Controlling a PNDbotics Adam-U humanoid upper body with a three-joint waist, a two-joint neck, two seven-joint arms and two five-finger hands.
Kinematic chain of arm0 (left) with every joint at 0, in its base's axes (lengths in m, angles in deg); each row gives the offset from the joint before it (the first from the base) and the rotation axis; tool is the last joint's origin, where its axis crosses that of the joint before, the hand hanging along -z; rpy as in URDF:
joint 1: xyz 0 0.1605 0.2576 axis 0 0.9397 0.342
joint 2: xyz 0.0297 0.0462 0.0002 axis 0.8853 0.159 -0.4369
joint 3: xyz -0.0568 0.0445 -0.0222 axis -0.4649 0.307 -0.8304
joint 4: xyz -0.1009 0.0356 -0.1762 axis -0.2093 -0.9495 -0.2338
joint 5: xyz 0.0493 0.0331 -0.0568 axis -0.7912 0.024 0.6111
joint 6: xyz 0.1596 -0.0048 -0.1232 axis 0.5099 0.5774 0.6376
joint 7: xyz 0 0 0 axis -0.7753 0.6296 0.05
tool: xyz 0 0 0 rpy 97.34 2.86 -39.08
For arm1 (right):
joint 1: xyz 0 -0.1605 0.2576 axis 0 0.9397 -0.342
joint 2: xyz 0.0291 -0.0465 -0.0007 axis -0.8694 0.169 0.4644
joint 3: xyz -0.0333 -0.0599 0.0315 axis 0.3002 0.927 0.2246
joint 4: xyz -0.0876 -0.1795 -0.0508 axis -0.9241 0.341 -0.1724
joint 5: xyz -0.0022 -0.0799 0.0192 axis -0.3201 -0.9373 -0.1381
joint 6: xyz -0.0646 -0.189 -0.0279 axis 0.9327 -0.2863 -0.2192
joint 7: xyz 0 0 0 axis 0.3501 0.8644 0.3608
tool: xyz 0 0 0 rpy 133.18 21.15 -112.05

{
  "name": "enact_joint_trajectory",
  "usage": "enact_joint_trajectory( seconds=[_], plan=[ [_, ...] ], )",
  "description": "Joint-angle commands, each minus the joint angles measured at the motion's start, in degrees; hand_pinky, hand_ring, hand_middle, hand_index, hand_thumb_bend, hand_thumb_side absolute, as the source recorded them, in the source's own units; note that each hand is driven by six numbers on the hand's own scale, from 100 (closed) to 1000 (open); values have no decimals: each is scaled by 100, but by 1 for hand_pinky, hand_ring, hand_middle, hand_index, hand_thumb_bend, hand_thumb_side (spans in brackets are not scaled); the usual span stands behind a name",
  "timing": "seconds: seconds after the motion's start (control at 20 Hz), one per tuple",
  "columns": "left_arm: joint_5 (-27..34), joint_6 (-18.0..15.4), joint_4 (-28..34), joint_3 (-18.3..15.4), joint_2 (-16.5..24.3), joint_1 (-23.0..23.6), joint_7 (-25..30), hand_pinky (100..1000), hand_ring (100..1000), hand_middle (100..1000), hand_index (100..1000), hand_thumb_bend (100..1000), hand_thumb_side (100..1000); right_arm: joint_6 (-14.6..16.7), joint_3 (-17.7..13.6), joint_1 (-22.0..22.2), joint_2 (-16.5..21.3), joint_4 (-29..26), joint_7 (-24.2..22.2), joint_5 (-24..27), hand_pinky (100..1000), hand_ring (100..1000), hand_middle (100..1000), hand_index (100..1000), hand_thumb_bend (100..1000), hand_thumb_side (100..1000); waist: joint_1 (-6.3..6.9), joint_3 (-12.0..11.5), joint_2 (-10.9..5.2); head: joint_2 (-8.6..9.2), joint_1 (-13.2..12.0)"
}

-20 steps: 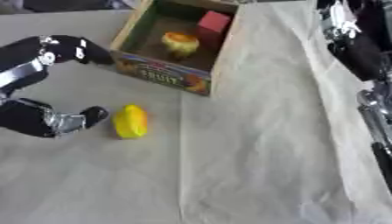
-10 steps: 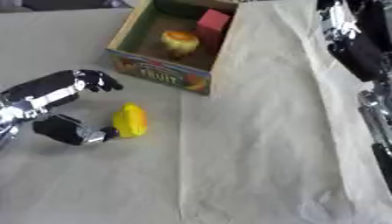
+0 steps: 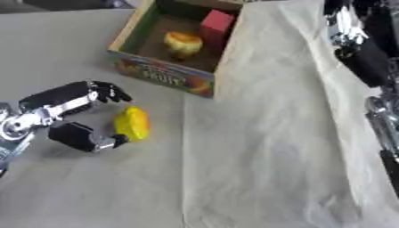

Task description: Pick up objects on the table and place them in the box.

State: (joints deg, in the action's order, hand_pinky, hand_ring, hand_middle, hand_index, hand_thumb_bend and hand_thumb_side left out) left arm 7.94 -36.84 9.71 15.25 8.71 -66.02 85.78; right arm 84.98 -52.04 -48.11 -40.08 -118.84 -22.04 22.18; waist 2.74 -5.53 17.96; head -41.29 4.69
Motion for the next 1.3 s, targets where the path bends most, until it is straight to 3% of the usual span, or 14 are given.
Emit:
enact_joint_trajectory(
  seconds=[0.05, 0.2, 0.35, 0.5, 0.7, 0.8, 0.95, 1.1, 1.3],
  plan=[
    [-128, -14, -39, -46, 10, -104, -95, 815, 834, 805, 869, 399, 455, 1, -72, -15, 78, -87, 22, 34, 900, 770, 734, 774, 100, 601, -10, 7, -91, 60, -13],
    [-329, -71, -135, -16, -15, -113, -157, 808, 828, 797, 822, 387, 430, 5, -75, -7, 73, -87, 30, 46, 901, 769, 733, 774, 100, 601, -14, 11, -86, 67, -19],
    [-573, -186, -199, 23, -27, -129, -139, 807, 829, 792, 775, 394, 339, 13, -74, -2, 65, -87, 32, 58, 901, 769, 732, 774, 100, 602, -16, 11, -82, 55, -22],
    [-874, -331, -283, 70, -47, -151, -60, 811, 833, 793, 773, 411, 298, 29, -72, 3, 55, -87, 41, 74, 901, 767, 728, 775, 100, 603, -19, 12, -82, 54, -27],
    [-1080, -449, -381, 77, -133, -150, -40, 793, 819, 772, 738, 368, 268, 32, -72, 18, 47, -87, 49, 89, 902, 767, 728, 775, 100, 603, -29, 13, -83, 53, -30],
    [-1062, -448, -422, 69, -166, -150, -85, 762, 787, 726, 697, 298, 222, 34, -74, 25, 42, -87, 53, 93, 903, 766, 728, 775, 100, 603, -34, 14, -85, 56, -32],
    [-918, -383, -404, 33, -191, -143, -354, 700, 716, 632, 629, 112, 155, 27, -76, 48, 42, -87, 63, 98, 903, 766, 727, 775, 100, 603, -37, 10, -86, 54, -33],
    [-666, -295, -275, -6, -172, -139, -590, 662, 668, 593, 600, 100, 100, 26, -80, 72, 55, -87, 67, 91, 903, 766, 727, 775, 100, 602, -40, 2, -93, 53, -25],
    [-281, -149, 305, -132, -47, -177, -724, 646, 642, 575, 582, 100, 123, 18, -98, 117, 62, -87, 78, 74, 904, 765, 725, 774, 100, 601, -36, -16, -105, 50, 3]
  ],
)
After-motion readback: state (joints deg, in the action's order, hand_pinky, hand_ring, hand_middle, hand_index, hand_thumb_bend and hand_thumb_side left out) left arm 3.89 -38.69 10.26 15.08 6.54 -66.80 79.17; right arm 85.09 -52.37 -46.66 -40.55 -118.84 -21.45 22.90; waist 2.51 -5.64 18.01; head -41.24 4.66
